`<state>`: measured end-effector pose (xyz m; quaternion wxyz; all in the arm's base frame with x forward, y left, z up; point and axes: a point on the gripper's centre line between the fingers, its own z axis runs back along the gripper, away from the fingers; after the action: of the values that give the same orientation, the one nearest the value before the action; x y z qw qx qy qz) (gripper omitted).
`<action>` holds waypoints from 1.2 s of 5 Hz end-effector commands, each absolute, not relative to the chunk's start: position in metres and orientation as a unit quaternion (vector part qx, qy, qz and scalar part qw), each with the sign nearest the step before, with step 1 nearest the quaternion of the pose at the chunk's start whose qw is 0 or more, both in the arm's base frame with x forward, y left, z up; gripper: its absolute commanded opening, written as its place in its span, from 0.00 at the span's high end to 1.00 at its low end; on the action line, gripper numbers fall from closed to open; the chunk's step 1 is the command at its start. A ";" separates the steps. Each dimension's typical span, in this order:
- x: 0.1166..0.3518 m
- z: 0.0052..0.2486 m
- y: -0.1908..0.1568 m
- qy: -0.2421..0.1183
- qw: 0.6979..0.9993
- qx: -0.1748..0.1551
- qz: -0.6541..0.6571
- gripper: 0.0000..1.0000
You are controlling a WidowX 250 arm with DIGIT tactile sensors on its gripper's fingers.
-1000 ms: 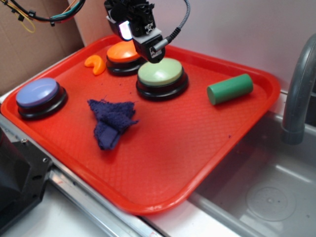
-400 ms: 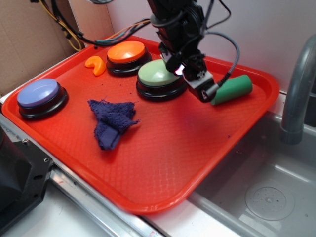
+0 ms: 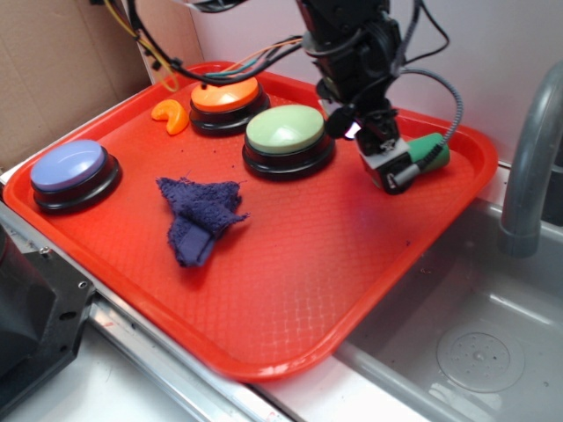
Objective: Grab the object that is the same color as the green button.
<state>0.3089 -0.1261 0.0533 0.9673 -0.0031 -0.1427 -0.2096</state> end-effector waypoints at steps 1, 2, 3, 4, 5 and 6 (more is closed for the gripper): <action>0.331 0.055 -0.135 -0.155 0.968 0.017 -0.195 0.00; 0.328 0.053 -0.133 -0.138 0.976 0.012 -0.169 1.00; 0.308 0.090 -0.143 -0.077 0.983 -0.010 -0.165 1.00; 0.275 0.134 -0.150 -0.038 0.989 0.009 -0.140 1.00; 0.252 0.162 -0.149 -0.021 0.995 0.016 -0.101 1.00; 0.261 0.157 -0.140 -0.072 0.988 -0.001 -0.133 0.00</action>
<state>0.2591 -0.1381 0.1363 0.9900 0.0039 -0.0395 -0.1357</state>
